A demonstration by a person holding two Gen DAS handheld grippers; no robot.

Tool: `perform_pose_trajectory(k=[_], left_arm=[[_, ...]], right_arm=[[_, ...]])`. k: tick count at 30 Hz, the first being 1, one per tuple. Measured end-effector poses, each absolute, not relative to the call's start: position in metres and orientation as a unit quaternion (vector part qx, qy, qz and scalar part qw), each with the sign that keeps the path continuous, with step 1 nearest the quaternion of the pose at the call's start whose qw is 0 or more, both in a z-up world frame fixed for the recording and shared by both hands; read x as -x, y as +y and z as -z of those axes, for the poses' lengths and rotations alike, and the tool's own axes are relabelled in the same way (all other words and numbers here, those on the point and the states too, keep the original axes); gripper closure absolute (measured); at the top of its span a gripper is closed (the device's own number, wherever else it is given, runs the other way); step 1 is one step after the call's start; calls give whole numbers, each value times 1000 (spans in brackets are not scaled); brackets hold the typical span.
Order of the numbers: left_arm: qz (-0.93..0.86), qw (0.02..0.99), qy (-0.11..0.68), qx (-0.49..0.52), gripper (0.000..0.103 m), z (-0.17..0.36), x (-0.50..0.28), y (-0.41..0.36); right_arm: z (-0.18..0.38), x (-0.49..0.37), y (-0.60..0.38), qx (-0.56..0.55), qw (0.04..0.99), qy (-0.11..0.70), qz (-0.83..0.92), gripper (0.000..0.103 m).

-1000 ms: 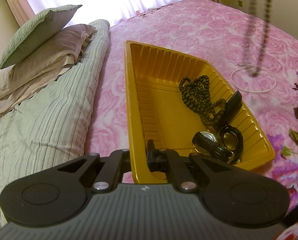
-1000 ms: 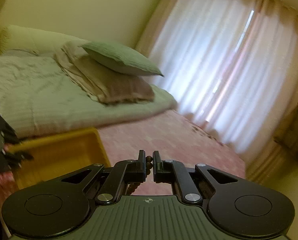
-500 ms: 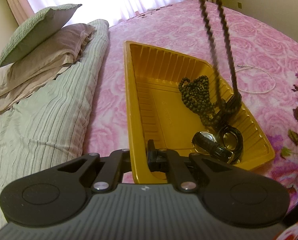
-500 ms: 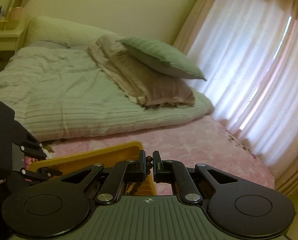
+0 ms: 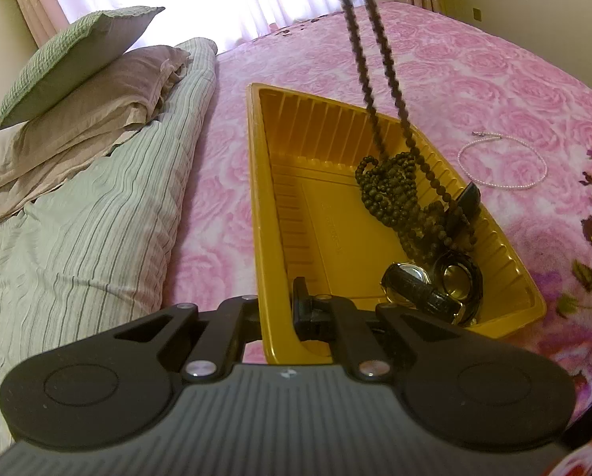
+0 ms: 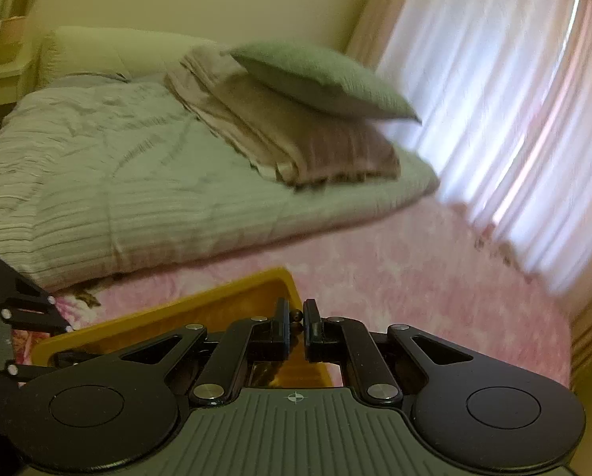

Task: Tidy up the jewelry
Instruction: 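Lower the bead necklace into the tray and open the right tool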

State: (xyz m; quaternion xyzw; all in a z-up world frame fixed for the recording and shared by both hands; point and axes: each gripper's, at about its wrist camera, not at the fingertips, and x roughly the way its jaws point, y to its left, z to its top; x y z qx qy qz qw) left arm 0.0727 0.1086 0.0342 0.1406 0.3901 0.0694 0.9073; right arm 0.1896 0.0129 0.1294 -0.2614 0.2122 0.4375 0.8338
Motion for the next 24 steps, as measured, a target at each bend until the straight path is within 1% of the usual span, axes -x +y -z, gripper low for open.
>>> perform_pose_trajectory(k=[13,24], left_arm=[[-70,908,390,-139,98,-34,-73,109],[-71,907,390,-141,98,-35,-73,109]], right_arm=[[-75,-214,17,248,793,322,-453,96],[-74,-213,15,230,791,328,-463,96]])
